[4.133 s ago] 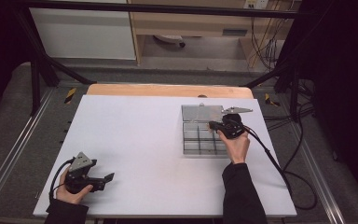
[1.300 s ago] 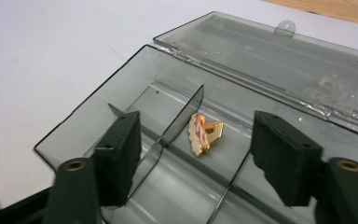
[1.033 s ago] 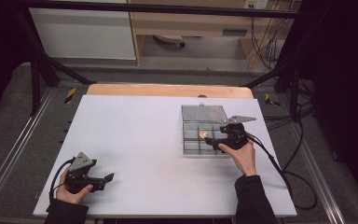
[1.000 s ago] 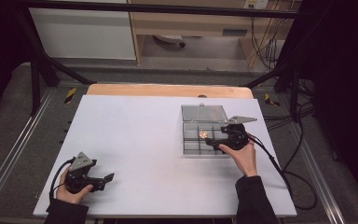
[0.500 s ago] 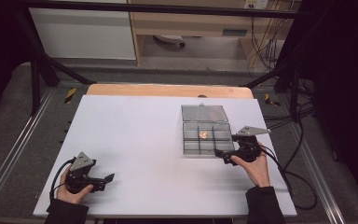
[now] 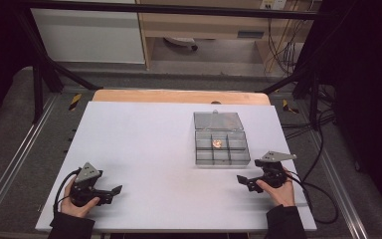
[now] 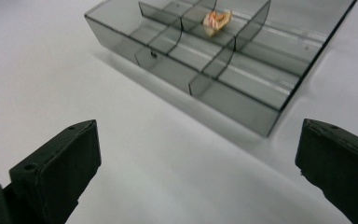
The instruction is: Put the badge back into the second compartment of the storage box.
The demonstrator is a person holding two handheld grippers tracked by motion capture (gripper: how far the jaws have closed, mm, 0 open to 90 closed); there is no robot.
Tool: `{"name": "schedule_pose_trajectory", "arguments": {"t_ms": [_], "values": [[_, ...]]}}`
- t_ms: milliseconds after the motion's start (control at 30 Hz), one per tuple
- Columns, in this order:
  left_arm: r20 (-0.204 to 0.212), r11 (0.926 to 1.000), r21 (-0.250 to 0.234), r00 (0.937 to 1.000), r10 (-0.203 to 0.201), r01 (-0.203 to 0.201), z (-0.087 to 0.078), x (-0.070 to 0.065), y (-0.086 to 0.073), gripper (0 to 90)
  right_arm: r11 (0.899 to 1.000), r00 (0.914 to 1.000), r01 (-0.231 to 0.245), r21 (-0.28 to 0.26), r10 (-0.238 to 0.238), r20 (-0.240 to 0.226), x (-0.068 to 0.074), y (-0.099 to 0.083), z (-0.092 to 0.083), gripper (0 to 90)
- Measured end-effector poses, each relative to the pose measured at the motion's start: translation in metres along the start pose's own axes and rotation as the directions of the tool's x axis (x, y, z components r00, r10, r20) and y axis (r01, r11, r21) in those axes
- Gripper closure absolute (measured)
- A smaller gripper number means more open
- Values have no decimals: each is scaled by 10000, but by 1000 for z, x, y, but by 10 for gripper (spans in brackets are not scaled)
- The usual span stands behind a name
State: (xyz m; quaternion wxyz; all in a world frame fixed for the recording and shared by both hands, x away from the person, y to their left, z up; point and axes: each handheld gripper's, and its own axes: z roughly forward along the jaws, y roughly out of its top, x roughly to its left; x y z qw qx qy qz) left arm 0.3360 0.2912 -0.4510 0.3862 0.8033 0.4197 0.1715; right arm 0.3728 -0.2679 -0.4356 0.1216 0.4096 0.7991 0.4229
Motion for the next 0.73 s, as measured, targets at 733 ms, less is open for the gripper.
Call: {"name": "schedule_pose_trajectory", "arguments": {"t_ms": [733], "values": [[89, 10000, -6, 9999, 75, -75, 0, -1, 0, 55, 9995, 9999, -153, 282, 154, -36, -6, -39, -13, 7]]}}
